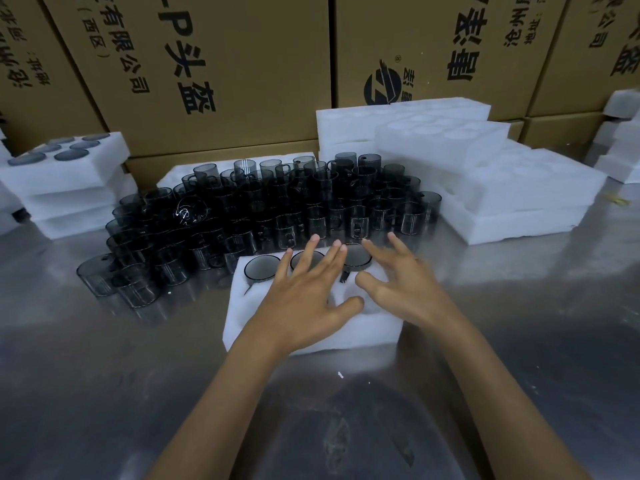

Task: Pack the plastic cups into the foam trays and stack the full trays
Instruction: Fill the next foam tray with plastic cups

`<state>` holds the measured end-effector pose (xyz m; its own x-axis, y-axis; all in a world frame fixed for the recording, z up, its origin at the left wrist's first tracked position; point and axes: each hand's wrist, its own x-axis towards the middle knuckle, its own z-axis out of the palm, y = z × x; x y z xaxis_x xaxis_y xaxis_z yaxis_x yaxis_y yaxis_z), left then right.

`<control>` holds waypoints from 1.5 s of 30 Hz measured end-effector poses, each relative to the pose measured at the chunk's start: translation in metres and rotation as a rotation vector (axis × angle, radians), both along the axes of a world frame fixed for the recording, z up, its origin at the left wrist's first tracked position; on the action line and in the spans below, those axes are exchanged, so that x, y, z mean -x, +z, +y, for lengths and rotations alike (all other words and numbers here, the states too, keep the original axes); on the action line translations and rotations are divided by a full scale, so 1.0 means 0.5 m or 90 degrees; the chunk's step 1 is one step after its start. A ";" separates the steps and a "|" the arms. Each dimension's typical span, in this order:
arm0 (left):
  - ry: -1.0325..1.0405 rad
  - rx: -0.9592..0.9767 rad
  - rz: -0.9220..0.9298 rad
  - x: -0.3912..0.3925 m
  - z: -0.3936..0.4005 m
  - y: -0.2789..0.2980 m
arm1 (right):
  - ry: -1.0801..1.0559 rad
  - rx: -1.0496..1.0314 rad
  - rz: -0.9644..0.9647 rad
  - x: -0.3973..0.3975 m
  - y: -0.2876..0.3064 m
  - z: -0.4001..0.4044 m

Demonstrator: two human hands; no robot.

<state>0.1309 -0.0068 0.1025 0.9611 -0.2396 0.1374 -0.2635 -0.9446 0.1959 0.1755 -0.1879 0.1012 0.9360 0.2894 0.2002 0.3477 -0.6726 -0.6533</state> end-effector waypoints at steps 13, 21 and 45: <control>0.022 0.012 0.046 -0.009 -0.007 -0.004 | 0.005 -0.085 0.115 -0.005 -0.011 0.001; 0.212 0.433 -0.233 -0.014 0.109 0.031 | -0.088 -0.494 0.270 -0.008 -0.020 0.005; 0.335 0.574 -0.282 -0.009 0.223 0.035 | -0.126 -0.439 0.207 -0.018 -0.013 -0.001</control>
